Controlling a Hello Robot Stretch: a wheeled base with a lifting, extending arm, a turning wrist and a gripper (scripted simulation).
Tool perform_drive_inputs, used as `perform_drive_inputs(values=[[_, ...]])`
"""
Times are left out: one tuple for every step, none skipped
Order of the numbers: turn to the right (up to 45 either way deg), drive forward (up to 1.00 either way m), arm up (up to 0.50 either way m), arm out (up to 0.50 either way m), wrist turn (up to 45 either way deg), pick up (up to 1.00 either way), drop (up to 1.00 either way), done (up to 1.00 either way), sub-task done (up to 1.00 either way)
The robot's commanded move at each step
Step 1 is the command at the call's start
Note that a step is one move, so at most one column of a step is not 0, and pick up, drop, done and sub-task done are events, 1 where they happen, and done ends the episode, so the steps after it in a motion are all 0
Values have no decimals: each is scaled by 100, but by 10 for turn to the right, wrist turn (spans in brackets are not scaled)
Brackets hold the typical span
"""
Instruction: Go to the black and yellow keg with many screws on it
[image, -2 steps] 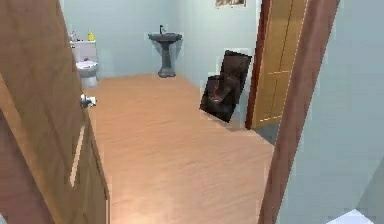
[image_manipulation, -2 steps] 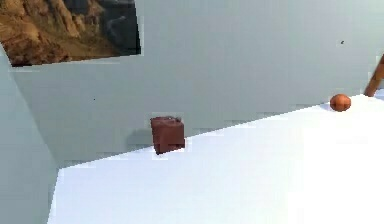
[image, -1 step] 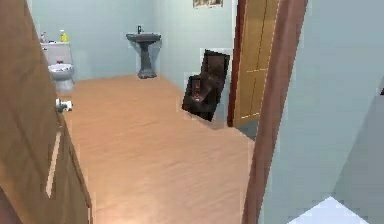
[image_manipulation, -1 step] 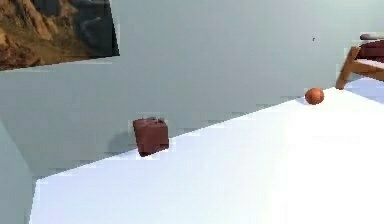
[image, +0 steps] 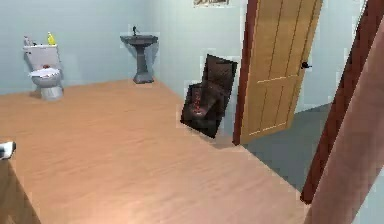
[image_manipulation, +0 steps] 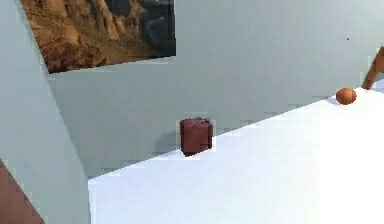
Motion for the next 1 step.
perform_drive_inputs(values=[[-240,0,0,0,0,0,0,0,0]])
